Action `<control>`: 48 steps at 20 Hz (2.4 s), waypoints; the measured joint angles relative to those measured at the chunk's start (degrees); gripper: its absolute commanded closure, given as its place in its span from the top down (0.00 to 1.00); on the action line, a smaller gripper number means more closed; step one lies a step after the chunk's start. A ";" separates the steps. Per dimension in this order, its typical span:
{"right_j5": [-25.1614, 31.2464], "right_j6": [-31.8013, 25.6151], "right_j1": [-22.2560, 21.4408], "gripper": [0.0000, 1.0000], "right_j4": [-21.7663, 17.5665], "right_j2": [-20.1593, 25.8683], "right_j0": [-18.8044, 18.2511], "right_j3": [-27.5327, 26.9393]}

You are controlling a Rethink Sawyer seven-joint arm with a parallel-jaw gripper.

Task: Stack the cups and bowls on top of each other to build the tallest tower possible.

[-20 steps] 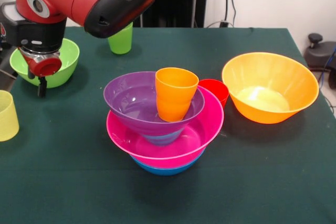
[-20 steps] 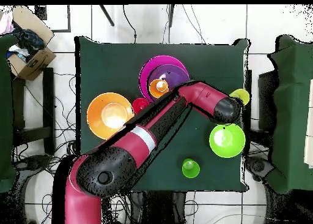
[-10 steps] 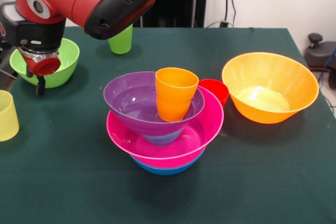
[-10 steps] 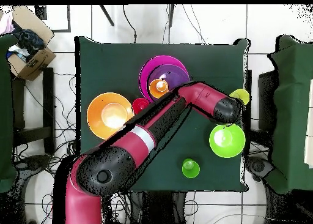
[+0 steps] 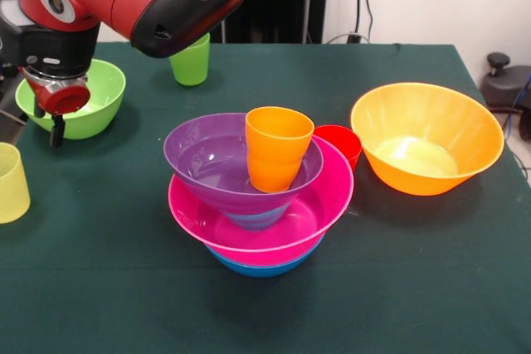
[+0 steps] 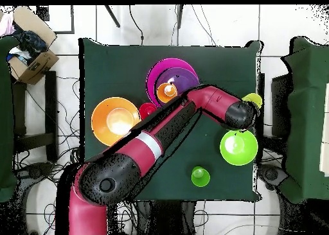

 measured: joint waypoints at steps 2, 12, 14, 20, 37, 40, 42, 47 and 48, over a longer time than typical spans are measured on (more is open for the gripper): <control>0.00 0.00 0.01 1.00 0.01 0.01 0.00 0.00; 0.00 0.00 0.03 1.00 0.17 0.01 -0.01 0.00; 0.00 0.00 0.05 1.00 0.18 0.01 0.00 0.01; 0.00 0.00 0.08 1.00 0.25 0.01 0.05 0.33; 0.01 0.00 0.12 1.00 0.51 0.01 0.11 1.48; 0.00 0.00 0.14 1.00 0.56 0.02 0.11 1.49; 0.00 0.00 0.14 1.00 0.58 0.02 0.11 1.50; 0.01 0.00 0.14 1.00 0.73 0.02 0.11 1.63; 0.00 0.00 0.14 1.00 0.78 0.02 0.11 1.68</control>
